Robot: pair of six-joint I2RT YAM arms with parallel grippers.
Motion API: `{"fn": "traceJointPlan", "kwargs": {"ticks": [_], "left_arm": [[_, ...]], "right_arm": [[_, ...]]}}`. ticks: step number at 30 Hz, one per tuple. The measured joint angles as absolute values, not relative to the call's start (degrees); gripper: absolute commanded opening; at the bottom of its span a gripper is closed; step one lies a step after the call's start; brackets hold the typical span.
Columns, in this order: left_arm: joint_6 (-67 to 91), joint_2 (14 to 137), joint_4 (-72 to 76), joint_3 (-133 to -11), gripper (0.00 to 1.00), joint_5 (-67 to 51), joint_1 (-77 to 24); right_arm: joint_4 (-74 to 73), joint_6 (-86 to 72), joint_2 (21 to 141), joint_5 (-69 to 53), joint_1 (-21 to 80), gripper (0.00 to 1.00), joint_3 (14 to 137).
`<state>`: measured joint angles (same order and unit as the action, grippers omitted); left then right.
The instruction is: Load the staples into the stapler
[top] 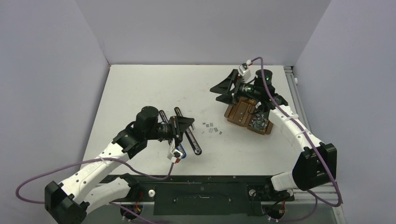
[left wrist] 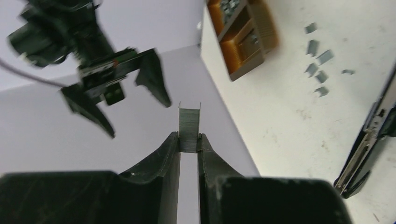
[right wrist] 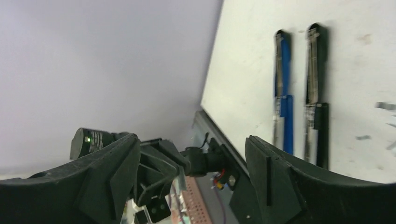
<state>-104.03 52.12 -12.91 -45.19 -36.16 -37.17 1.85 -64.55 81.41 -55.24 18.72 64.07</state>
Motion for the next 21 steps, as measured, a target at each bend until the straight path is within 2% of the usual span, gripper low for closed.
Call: {"fn": "traceJointPlan", "kwargs": {"ticks": [7,13,21], "left_arm": [[-114.89,67.88,-25.15,-50.85,0.0,-34.57,-45.78],[-117.84,84.77,-31.27,-57.56,0.0,-28.53,-51.05],[-118.83,99.74,-36.64,-64.93,0.0,-19.73,-56.1]], "right_arm": [[-14.96,-52.07,78.28,-46.19,15.9,0.82,67.24],[-22.46,-46.87,78.13,-39.38,16.1,0.82,67.24],[-28.23,-42.52,75.33,-32.91,15.33,0.82,67.24]]}}
